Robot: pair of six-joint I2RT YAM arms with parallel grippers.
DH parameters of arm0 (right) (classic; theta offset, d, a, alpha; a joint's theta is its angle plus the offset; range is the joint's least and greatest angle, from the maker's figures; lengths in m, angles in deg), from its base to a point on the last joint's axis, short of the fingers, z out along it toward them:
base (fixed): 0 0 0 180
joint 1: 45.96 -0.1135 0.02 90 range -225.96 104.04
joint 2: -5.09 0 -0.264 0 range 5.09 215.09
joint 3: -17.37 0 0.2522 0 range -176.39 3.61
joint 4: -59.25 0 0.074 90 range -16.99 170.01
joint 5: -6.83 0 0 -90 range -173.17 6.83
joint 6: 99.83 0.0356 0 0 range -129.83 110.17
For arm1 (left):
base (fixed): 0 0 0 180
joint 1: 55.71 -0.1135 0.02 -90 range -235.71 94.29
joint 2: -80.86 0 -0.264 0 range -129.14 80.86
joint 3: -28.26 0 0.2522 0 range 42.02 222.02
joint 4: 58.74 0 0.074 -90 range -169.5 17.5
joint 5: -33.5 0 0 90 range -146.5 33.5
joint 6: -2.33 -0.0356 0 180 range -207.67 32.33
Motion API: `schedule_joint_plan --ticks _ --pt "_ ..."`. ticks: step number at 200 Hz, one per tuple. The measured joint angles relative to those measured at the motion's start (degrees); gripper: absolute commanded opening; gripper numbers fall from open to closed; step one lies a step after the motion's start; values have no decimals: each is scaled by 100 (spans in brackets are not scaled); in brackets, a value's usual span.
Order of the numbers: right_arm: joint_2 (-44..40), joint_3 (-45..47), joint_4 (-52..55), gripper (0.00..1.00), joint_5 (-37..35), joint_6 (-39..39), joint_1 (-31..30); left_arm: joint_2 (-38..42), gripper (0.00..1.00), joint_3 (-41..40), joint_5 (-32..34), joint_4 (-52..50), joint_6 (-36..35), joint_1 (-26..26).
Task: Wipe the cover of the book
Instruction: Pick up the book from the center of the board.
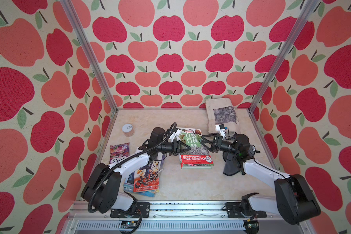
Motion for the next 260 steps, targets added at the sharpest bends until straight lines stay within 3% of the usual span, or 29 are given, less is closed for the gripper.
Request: schedule_joint_plan --ticks 31,57,85,122,179,195,207,221,237,251,260 --pt "-57 24 -162 99 269 323 310 79 0 33 -87 -181 -269 -210" --pt "-651 -107 1067 99 369 -190 579 280 0 188 -92 -509 -662 -330" --pt "-966 -295 1998 99 389 -758 605 374 0 236 -243 -164 -636 -334" --pt "-728 -61 1759 99 444 -549 605 278 0 236 -586 791 -83 -323" --pt "-212 -389 330 98 774 317 332 -267 0 236 -953 1930 743 -295" --pt "101 -501 -452 90 848 807 328 -376 0 236 -1025 2098 881 -271" --pt "415 -544 -1093 66 894 1268 330 -428 0 236 -1078 2247 960 -269" --pt "748 -592 -1534 58 953 1685 330 -444 0 238 -1086 2382 1008 -280" --pt "920 -625 -1770 39 997 1978 315 -444 1 238 -1147 2415 1019 -286" --pt "909 -634 -1727 18 1062 2028 304 -442 5 238 -1217 2450 970 -295" --pt "868 -638 -1615 7 1064 1974 293 -420 16 243 -1233 2435 894 -313"
